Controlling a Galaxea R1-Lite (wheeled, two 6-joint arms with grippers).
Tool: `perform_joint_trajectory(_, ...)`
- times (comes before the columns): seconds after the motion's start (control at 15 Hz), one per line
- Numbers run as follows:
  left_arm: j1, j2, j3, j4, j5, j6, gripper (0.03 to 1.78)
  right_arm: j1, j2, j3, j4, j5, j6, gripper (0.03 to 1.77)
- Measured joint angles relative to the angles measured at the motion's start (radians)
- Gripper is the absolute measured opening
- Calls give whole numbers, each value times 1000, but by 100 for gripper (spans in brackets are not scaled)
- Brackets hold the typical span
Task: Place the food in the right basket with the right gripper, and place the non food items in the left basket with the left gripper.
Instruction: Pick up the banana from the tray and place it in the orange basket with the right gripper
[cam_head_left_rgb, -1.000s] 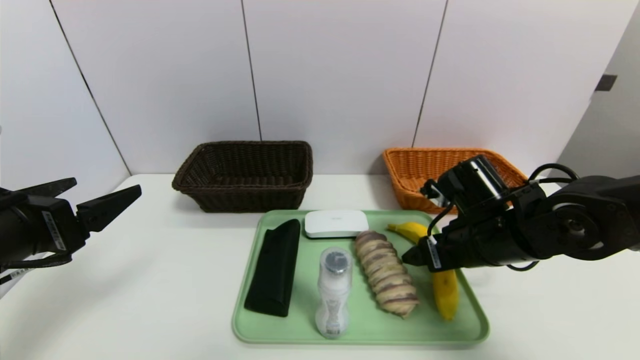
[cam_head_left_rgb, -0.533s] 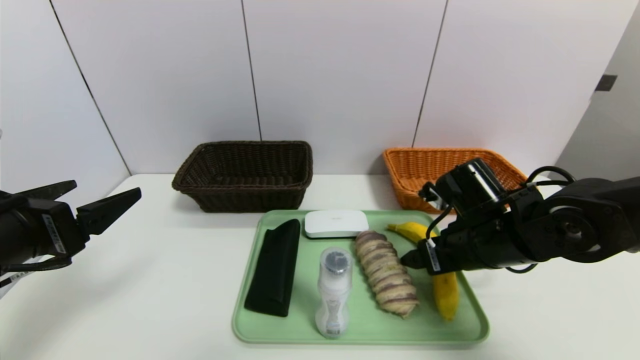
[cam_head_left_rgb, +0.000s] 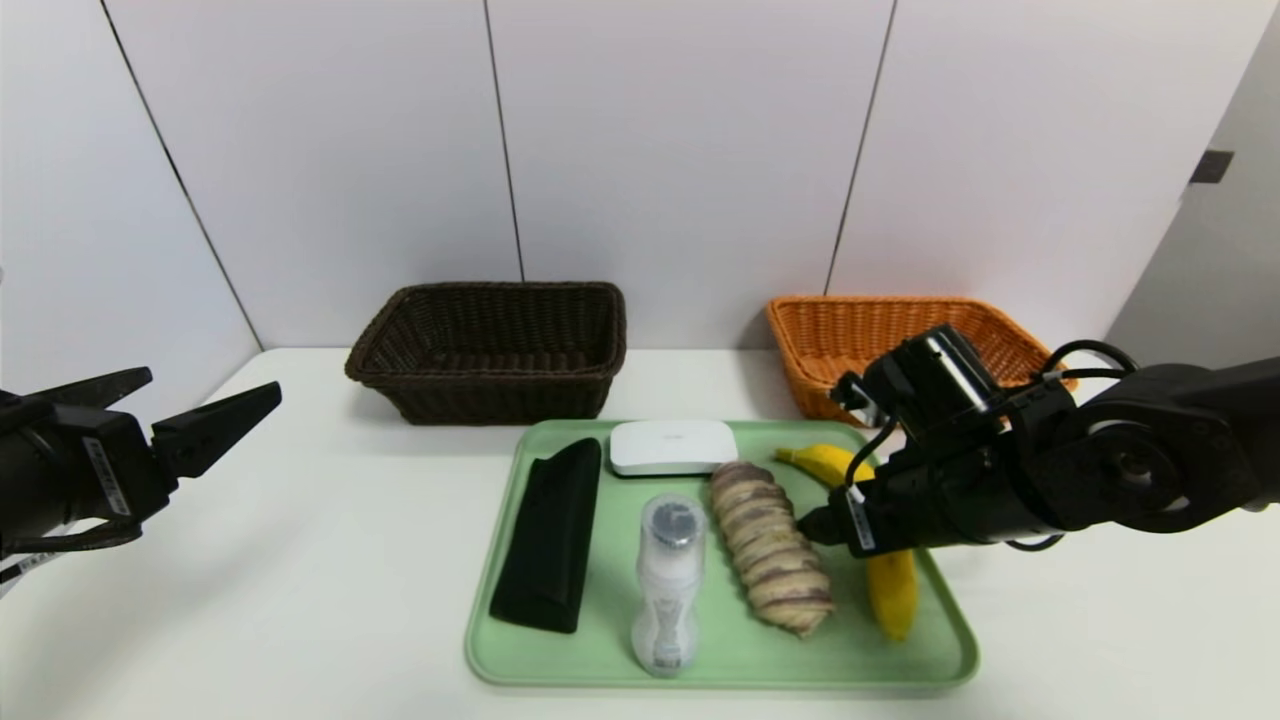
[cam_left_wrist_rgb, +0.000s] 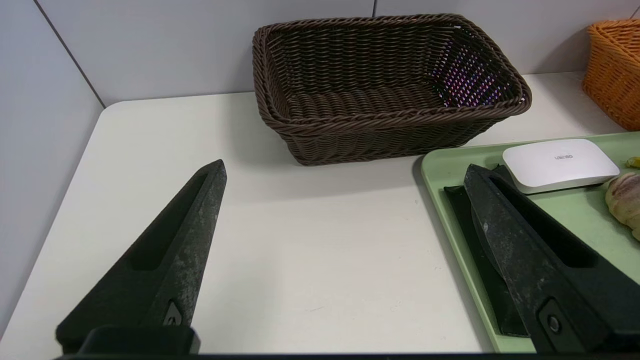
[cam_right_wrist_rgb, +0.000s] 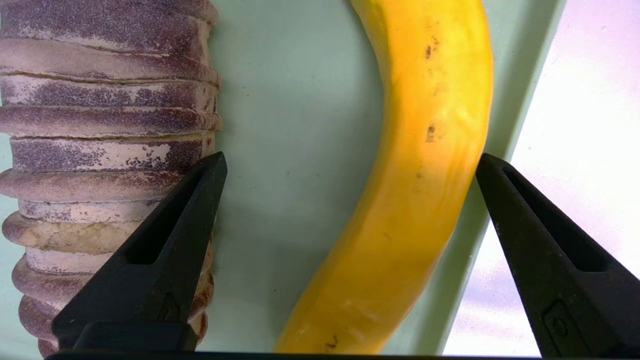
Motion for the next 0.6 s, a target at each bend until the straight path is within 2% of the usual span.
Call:
perform_joint_trajectory(0.2, 0, -3, 0, 1, 0, 0, 169, -2, 5, 3, 8, -4, 4, 116)
perform_joint_trajectory(0.47, 0, -4, 0, 1, 0, 0, 169, 0, 8, 10, 3, -4, 5, 70)
perform_joint_trajectory(0.53, 0, -4, 0, 0, 0, 0, 169, 0, 8, 11, 1, -3, 5, 47)
perform_joint_trajectory(0.6, 0, -4, 0, 0, 0, 0, 169, 0, 7, 13, -2, -4, 5, 48)
